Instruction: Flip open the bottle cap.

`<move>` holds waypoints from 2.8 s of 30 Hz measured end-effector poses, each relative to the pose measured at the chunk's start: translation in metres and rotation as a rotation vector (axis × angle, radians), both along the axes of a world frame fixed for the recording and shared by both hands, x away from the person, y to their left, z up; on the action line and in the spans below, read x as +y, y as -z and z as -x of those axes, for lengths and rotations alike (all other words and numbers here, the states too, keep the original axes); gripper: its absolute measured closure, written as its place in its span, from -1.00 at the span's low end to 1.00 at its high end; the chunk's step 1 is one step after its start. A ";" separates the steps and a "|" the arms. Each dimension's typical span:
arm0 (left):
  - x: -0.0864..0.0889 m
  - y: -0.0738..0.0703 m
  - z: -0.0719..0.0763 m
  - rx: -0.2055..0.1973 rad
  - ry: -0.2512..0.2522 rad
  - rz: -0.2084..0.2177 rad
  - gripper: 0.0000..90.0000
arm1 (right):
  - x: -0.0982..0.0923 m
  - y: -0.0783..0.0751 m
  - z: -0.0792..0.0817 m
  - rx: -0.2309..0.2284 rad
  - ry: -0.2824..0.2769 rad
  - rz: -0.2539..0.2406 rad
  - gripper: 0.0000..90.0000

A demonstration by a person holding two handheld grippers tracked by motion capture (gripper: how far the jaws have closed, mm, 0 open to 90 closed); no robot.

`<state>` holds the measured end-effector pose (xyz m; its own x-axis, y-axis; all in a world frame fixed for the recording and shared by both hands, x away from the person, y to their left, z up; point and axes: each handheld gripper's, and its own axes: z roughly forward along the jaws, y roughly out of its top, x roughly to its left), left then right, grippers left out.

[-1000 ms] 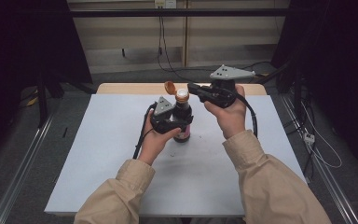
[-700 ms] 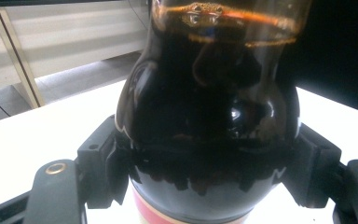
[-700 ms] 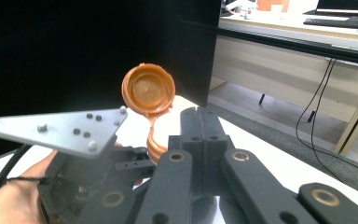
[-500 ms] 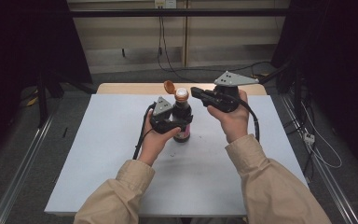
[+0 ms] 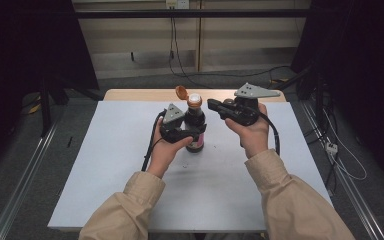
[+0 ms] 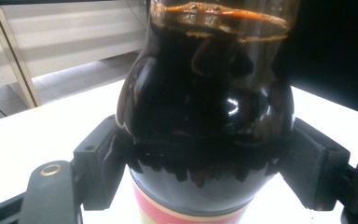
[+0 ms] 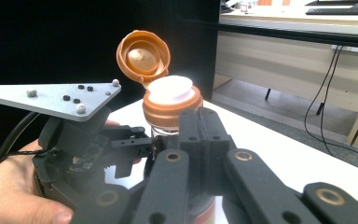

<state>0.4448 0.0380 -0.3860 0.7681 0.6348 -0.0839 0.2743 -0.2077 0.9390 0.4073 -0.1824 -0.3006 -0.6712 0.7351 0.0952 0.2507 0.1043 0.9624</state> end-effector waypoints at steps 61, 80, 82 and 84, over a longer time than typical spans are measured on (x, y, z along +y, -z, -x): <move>0.055 -0.010 0.022 0.005 0.109 0.044 -0.77 | -0.013 0.056 0.023 0.078 0.031 0.034 -0.53; 0.065 -0.002 0.029 0.020 0.134 0.029 -0.77 | -0.024 0.071 0.037 0.084 0.030 0.048 -0.53; 0.066 -0.002 0.030 0.023 0.136 0.027 -0.77 | -0.025 0.072 0.038 0.082 0.029 0.043 -0.53; 0.068 -0.003 0.031 0.016 0.135 0.019 -0.77 | -0.025 0.074 0.039 0.082 0.030 0.049 -0.54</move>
<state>0.4139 0.1065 -0.3833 0.8448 0.5241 -0.1083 0.2604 -0.2257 0.9388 0.3682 -0.2079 -0.3743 -0.6404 0.7598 0.1125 0.3326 0.1423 0.9323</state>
